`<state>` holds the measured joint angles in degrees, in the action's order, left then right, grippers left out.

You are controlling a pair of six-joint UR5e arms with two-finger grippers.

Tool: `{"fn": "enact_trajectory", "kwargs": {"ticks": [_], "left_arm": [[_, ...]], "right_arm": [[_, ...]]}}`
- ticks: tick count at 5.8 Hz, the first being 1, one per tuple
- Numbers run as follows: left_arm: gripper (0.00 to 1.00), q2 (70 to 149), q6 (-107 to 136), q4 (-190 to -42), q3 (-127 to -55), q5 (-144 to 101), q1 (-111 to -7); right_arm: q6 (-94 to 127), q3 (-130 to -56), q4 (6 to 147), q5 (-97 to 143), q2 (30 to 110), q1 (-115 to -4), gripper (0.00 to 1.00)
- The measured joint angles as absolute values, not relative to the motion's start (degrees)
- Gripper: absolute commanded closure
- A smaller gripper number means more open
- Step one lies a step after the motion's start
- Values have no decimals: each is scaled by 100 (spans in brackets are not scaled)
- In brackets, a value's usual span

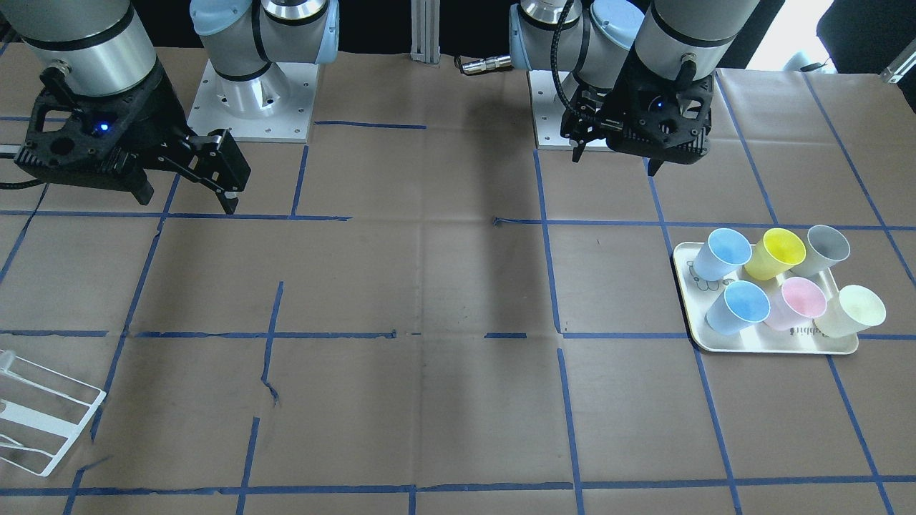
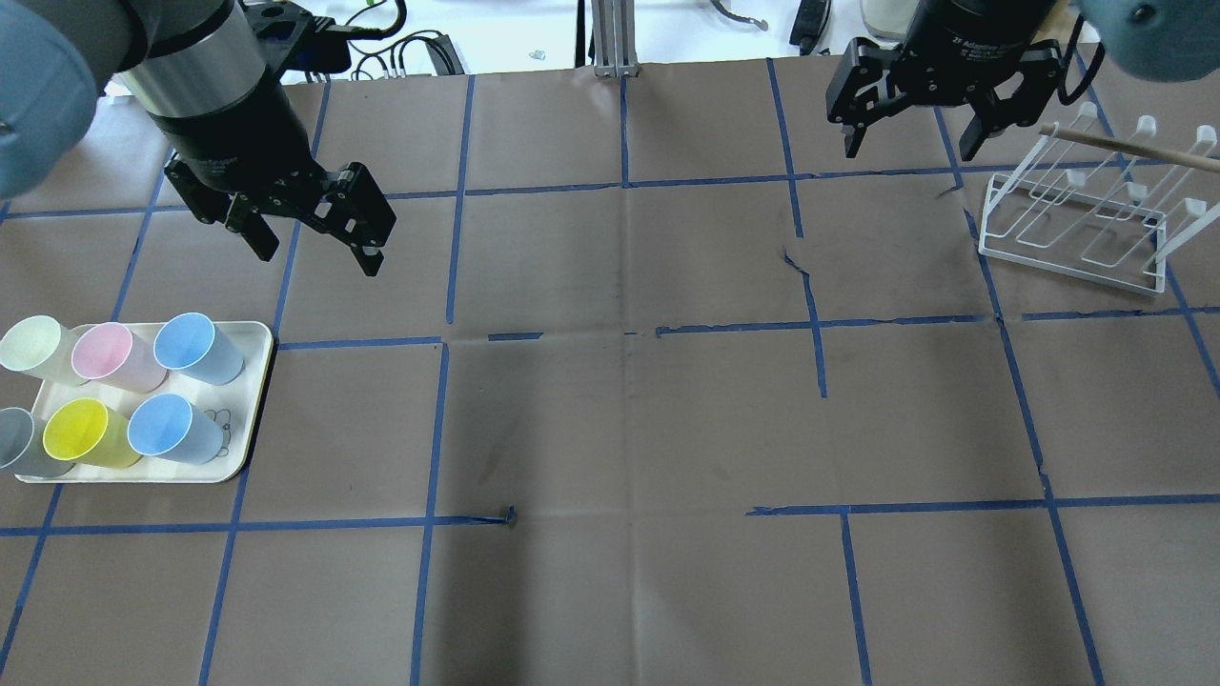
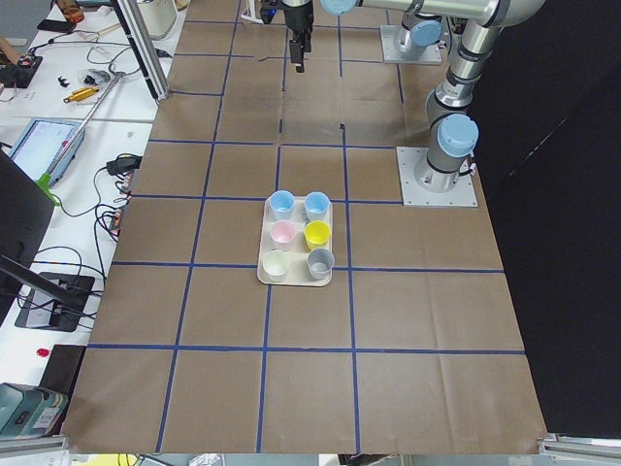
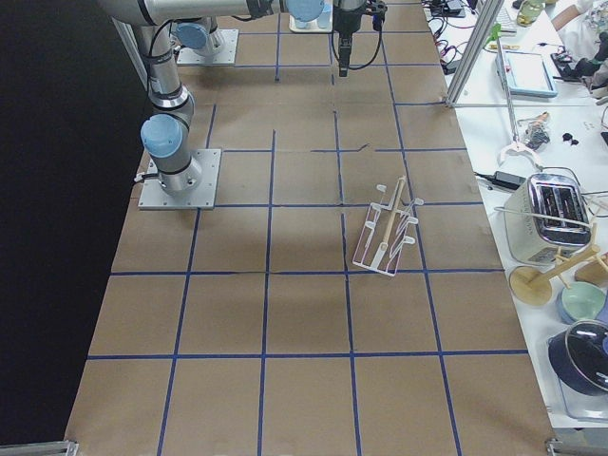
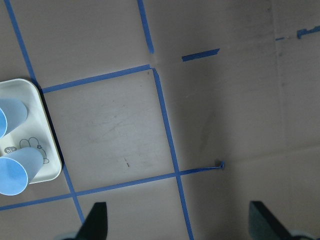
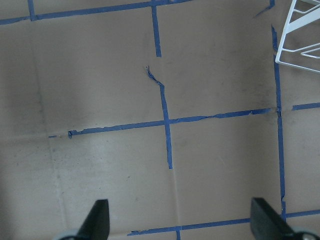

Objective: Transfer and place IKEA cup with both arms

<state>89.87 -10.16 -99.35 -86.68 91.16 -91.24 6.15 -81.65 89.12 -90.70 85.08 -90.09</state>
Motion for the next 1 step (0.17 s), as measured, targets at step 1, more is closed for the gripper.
{"fn": "enact_trajectory", "kwargs": {"ticks": [1], "left_arm": [[2,8909,-970,-9892,-8728,9097,-9108]], "right_arm": [[615,-8165,8912,-9070,8508,-9009,0]]}}
